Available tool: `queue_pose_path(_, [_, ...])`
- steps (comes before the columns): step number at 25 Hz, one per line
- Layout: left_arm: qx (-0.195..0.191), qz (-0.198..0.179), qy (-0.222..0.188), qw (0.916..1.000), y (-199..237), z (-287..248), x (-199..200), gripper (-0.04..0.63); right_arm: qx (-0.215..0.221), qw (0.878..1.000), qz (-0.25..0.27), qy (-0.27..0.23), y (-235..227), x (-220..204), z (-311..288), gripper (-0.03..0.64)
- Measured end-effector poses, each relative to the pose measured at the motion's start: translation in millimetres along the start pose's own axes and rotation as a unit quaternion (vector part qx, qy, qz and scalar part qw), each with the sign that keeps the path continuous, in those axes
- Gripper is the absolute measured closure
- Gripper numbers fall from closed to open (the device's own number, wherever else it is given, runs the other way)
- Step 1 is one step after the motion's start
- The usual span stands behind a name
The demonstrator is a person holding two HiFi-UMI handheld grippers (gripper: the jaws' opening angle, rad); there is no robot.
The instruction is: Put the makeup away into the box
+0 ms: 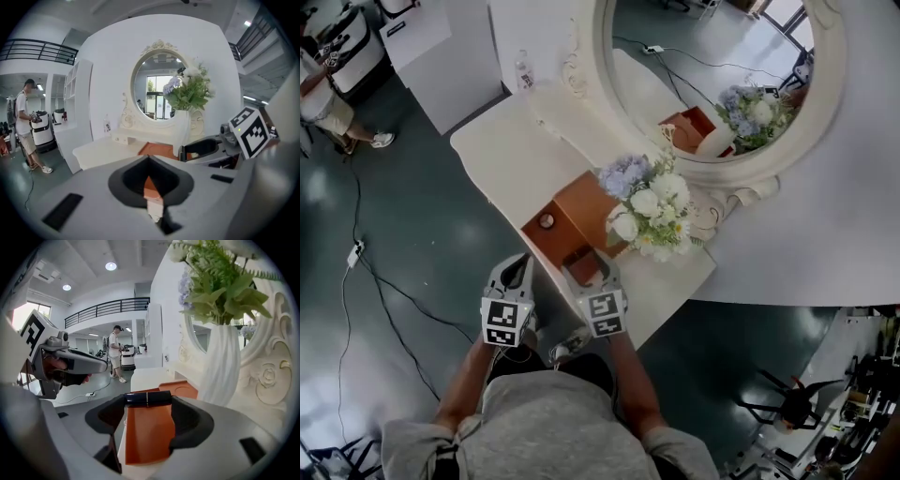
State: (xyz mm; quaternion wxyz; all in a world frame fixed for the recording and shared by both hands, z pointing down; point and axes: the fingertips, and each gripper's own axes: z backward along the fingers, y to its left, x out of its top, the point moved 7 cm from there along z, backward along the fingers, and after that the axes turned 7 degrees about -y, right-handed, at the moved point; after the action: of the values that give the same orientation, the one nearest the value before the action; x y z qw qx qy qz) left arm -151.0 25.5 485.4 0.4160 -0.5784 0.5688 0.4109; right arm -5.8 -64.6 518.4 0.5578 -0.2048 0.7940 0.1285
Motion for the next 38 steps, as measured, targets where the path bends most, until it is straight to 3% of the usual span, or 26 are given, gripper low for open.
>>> queue_pose_path(8, [-0.002, 0.022, 0.022, 0.9995, 51, -24, -18, 0.595, 0.014, 0.998, -0.012, 0.054, 5, -11, -64, 0.291])
queue_pose_path(23, [-0.031, 0.041, 0.061, 0.9968, 100, -67, -48, 0.595, 0.020, 0.985, -0.020, 0.169, 7, -48, -137, 0.291])
queue_pose_path(38, [-0.057, 0.054, 0.080, 0.9937, 120, -82, -68, 0.594, 0.017, 0.974, -0.082, 0.210, 1, -66, -157, 0.291])
